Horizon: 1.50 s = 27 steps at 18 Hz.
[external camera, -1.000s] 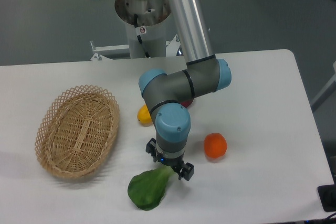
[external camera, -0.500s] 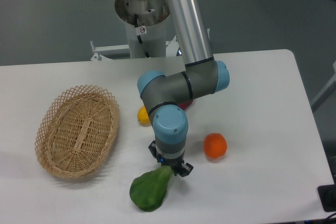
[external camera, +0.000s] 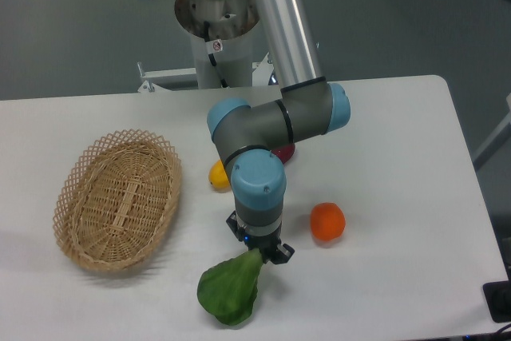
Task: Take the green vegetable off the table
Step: 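Lift the bok choy off the table and raise it up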
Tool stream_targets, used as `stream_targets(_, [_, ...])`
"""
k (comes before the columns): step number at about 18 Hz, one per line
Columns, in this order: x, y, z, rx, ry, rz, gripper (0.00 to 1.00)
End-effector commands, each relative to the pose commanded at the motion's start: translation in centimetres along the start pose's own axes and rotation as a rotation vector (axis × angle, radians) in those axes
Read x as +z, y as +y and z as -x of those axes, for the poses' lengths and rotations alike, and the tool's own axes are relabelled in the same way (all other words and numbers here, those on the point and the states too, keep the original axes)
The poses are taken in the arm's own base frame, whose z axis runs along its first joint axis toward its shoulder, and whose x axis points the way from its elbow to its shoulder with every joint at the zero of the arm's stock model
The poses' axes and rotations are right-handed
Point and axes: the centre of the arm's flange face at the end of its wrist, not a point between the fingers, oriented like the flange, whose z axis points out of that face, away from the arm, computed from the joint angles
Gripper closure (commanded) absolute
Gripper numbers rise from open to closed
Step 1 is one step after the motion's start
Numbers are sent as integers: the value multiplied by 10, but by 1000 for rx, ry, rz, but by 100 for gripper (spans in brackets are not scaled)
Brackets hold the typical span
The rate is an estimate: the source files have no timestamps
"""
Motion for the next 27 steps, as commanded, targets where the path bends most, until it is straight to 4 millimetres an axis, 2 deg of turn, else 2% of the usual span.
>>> stream_targets(2, [-18, 14, 7, -23, 1, 5, 84])
stream_targets(5, [-43, 39, 28, -73, -26, -8, 84])
stream_targets(8, [-50, 54, 42, -100, -40, -7, 84])
stream_targets(14, [-76, 101, 73, -61, -25, 11, 82])
stream_targets(19, [-89, 114, 91, -41, 3, 27, 82])
stream_targets(21, [-86, 118, 95, -9, -1, 40, 81])
stream_targets(23, [-88, 130, 103, -7, -7, 52, 81])
stream_targets(27, [-93, 132, 113, -13, -19, 49, 81])
